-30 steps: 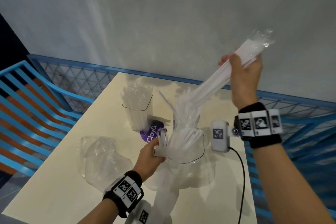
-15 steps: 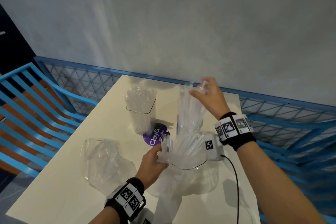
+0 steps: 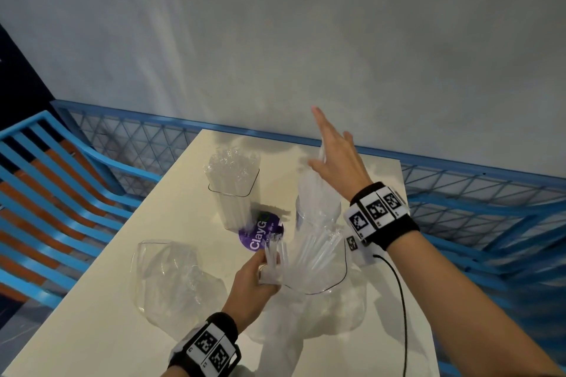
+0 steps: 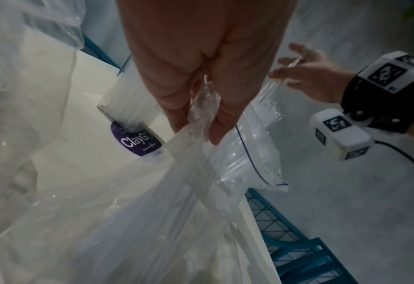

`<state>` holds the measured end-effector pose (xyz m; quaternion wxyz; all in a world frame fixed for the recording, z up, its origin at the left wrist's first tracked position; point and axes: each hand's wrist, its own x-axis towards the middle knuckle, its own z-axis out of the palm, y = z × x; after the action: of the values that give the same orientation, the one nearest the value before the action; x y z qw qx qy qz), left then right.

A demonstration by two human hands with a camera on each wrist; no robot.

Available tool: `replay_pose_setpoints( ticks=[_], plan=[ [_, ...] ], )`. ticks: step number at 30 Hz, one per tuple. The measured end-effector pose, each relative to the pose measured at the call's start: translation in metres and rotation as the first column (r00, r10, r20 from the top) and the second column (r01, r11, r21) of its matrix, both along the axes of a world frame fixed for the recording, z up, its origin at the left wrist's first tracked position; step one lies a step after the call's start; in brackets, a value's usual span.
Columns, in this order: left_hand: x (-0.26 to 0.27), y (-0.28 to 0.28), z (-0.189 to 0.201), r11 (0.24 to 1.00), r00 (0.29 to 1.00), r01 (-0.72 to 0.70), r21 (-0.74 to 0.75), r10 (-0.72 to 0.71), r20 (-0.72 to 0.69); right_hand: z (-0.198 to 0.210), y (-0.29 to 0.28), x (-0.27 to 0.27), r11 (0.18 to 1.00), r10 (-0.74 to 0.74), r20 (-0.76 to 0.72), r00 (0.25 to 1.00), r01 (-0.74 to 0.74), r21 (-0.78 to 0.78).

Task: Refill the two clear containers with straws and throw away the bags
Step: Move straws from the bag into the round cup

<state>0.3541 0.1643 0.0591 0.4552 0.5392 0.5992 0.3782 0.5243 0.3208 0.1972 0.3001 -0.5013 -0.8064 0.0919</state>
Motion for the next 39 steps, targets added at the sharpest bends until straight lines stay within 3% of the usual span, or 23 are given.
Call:
replay_pose_setpoints(
  ticks=[2, 4, 6, 7, 11, 12, 16, 20, 23, 25, 29, 32, 34, 36, 37, 38, 39],
  plan=[
    [0.000, -0.001, 0.000, 1.000, 1.000, -0.005, -0.003, 0.005, 0.015, -0.005, 0.008, -0.004, 0.996, 0.043, -0.014, 0.999, -0.042, 0.080],
    [0.001, 0.000, -0.001, 1.000, 1.000, -0.004, 0.002, 0.004, 0.014, -0.019, 0.012, -0.004, 0.994, 0.090, 0.074, 0.993, -0.085, -0.069],
    [0.000, 0.000, 0.000, 1.000, 1.000, 0.001, 0.000, -0.001, 0.019, -0.034, 0.012, -0.001, 0.962, 0.166, 0.285, 0.944, -0.091, -0.257],
    [-0.002, 0.000, 0.000, 1.000, 1.000, 0.005, -0.004, -0.005, 0.023, -0.038, 0.011, 0.002, 0.958, 0.187, 0.321, 0.929, -0.100, -0.268],
    [-0.012, -0.002, -0.005, 1.000, 1.000, -0.014, -0.015, 0.014, 0.011, -0.025, 0.001, 0.024, 0.988, 0.060, 0.016, 0.998, -0.057, -0.144],
    [-0.014, -0.003, -0.006, 0.999, 1.000, -0.028, -0.017, 0.028, 0.012, -0.024, -0.002, 0.030, 0.984, 0.015, 0.014, 1.000, -0.013, -0.176],
    [-0.022, -0.008, -0.007, 0.998, 0.998, -0.053, -0.021, 0.054, 0.025, -0.051, -0.001, 0.026, 0.905, -0.100, 0.265, 0.959, 0.198, -0.377],
    [-0.024, -0.014, -0.009, 0.998, 0.998, -0.060, -0.032, 0.061, 0.032, -0.065, 0.018, -0.005, 0.940, -0.148, 0.085, 0.985, 0.167, -0.297],
    [-0.025, -0.017, -0.008, 0.997, 0.997, -0.073, -0.024, 0.074, 0.037, -0.079, 0.022, -0.018, 0.960, -0.110, 0.077, 0.991, 0.126, -0.249],
    [-0.026, -0.018, -0.007, 0.996, 0.996, -0.081, -0.024, 0.082, 0.034, -0.083, 0.026, -0.018, 0.974, -0.113, -0.110, 0.987, 0.088, -0.210],
    [-0.029, -0.017, -0.007, 0.995, 0.996, -0.091, -0.026, 0.092, 0.020, -0.050, 0.031, -0.007, 0.990, -0.135, -0.485, 0.864, 0.132, -0.040],
    [-0.028, -0.015, -0.007, 0.995, 0.995, -0.096, -0.027, 0.097, 0.016, -0.030, 0.033, 0.003, 0.985, -0.126, -0.525, 0.842, 0.169, 0.035],
    [-0.027, -0.014, -0.005, 0.996, 0.996, -0.089, -0.016, 0.090, 0.012, -0.039, 0.036, 0.008, 0.986, -0.156, -0.426, 0.891, 0.168, -0.010],
    [-0.025, -0.012, -0.004, 0.997, 0.997, -0.079, -0.010, 0.079, 0.000, -0.061, 0.035, 0.009, 0.973, -0.180, -0.074, 0.981, 0.167, -0.158],
    [-0.024, -0.011, -0.004, 0.997, 0.997, -0.072, -0.010, 0.072, 0.002, -0.069, 0.032, 0.009, 0.955, -0.152, 0.122, 0.981, 0.177, -0.238],
    [-0.024, -0.011, -0.003, 0.998, 0.998, -0.065, -0.010, 0.066, 0.007, -0.072, 0.029, 0.008, 0.946, -0.128, 0.225, 0.966, 0.187, -0.265],
    [-0.024, -0.010, -0.003, 0.998, 0.998, -0.061, -0.006, 0.061, 0.015, -0.068, 0.025, 0.008, 0.952, -0.130, 0.234, 0.964, 0.187, -0.242]
  ],
)
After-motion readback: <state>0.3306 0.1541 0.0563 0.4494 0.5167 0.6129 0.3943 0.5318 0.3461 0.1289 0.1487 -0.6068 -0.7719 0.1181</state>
